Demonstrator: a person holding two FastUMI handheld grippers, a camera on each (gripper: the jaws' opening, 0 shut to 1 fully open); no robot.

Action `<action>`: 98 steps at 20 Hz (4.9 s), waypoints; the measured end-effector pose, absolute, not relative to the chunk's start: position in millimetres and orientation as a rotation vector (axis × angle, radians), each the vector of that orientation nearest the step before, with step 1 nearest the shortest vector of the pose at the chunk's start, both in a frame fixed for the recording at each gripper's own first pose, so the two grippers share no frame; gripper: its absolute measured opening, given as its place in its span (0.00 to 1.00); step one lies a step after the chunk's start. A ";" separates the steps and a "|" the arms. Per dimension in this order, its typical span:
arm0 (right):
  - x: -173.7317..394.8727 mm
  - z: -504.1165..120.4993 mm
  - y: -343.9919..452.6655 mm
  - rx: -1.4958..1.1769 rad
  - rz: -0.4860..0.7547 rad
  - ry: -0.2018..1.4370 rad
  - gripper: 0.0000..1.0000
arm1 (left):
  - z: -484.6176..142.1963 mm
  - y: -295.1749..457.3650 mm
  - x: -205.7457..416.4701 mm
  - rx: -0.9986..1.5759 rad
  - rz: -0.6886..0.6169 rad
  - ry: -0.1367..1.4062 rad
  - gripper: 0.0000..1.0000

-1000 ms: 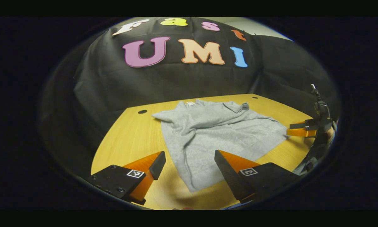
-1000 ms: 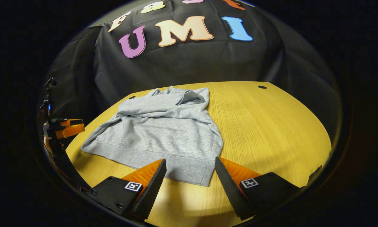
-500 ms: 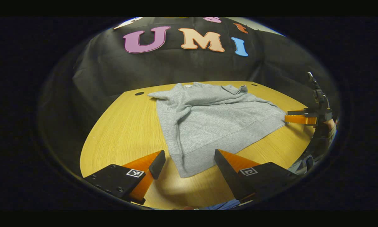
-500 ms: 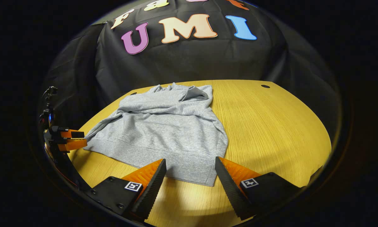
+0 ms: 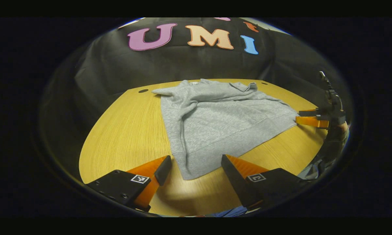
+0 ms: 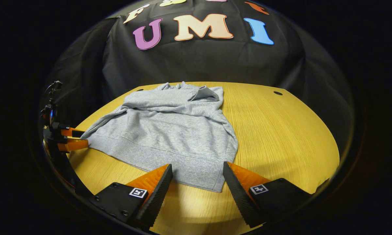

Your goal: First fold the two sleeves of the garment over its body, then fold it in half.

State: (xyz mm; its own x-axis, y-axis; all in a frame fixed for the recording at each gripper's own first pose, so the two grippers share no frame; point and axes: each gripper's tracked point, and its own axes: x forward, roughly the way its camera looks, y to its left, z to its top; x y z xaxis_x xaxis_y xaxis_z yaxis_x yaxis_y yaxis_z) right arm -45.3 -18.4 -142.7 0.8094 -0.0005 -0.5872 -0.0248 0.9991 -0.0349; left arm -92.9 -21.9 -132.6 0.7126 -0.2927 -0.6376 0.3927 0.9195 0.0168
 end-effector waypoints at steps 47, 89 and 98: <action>93.3 -11.2 28.6 -0.058 0.142 0.448 0.07 | 8.7 -75.1 69.0 -0.022 -0.441 0.277 0.00; 138.4 84.7 50.7 0.009 0.136 0.001 0.98 | 111.6 -62.2 102.3 0.004 -0.233 -0.059 0.94; 42.8 53.3 83.1 -0.050 0.129 -0.112 0.96 | 83.1 -75.6 33.3 0.064 -0.216 -0.106 0.92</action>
State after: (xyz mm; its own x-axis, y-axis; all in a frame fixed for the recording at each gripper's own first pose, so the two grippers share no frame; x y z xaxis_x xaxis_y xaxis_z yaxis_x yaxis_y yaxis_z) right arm 42.8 83.1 53.3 0.9855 0.1308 0.1083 -0.1252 0.9905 -0.0572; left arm 33.3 -75.6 83.1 0.9711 -0.2175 0.0980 0.2107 0.9747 0.0749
